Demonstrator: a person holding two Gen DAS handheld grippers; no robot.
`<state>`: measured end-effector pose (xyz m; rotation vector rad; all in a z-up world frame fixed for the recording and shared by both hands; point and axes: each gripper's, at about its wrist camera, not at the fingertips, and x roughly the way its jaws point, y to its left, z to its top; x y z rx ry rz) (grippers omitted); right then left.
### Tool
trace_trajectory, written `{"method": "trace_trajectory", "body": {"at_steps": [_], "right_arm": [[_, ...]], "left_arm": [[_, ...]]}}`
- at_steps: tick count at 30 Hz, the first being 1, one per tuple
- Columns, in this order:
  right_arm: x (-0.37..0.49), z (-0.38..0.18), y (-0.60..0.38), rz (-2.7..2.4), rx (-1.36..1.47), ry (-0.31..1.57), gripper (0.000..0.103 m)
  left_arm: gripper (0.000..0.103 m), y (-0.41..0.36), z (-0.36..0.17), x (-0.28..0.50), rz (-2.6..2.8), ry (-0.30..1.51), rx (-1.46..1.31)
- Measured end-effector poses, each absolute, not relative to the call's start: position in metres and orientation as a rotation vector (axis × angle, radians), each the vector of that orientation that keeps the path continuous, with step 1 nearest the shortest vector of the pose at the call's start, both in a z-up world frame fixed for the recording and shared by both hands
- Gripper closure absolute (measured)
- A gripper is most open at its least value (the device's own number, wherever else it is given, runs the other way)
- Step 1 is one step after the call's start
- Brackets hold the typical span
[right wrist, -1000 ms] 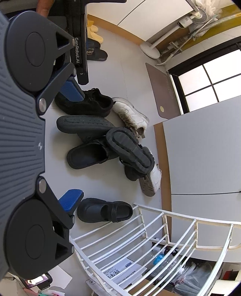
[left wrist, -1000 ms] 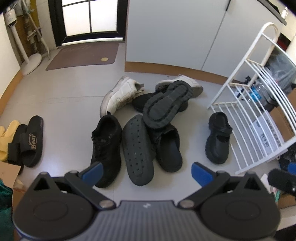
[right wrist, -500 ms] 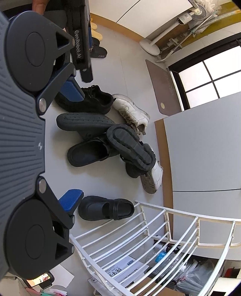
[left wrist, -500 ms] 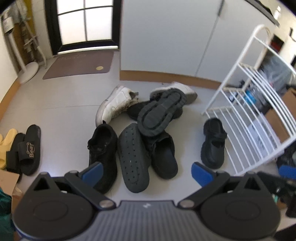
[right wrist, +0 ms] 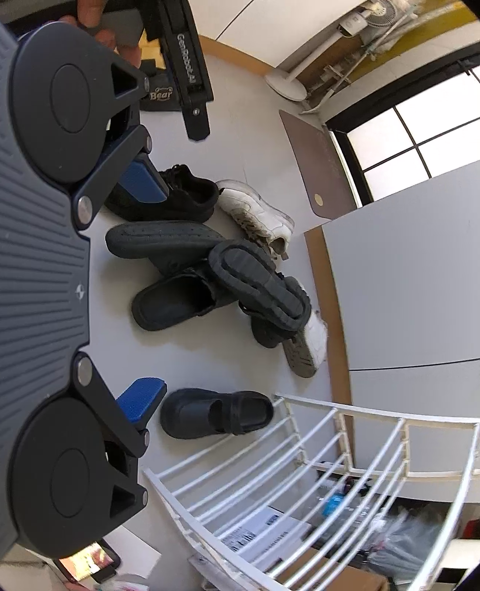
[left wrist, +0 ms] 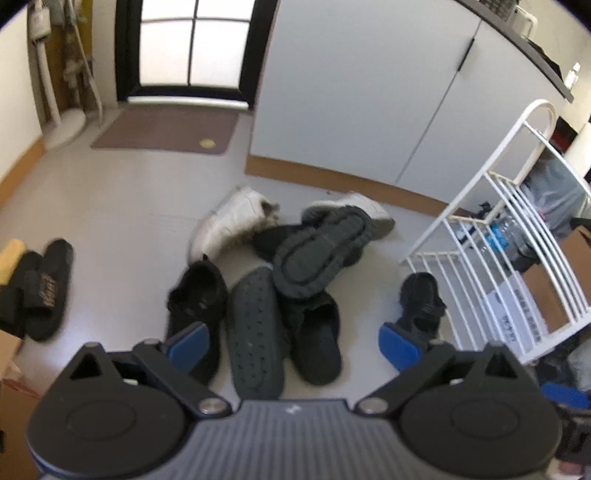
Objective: Organize scattered shoes
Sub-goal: 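Move both tools toward the heap of black shoes, then lower the left tool onto the chunky black-soled shoe and close on it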
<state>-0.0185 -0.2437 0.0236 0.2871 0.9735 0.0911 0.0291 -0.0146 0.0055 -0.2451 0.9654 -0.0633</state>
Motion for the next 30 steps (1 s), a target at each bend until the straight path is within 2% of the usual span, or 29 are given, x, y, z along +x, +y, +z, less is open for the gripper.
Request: {"method": "trace_trajectory", "body": {"at_steps": [10, 30], "right_arm": [[-0.030, 0.027, -0.241, 0.066, 0.284, 0.895, 0.000], [-0.011, 0.024, -0.238, 0.069, 0.244, 0.927, 0.000]], "left_arm": [[0.004, -0.025, 0.008, 0.040, -0.075, 0.935, -0.196], [0.003, 0.019, 0.008, 0.047, 0.036, 0.936, -0.189]]}}
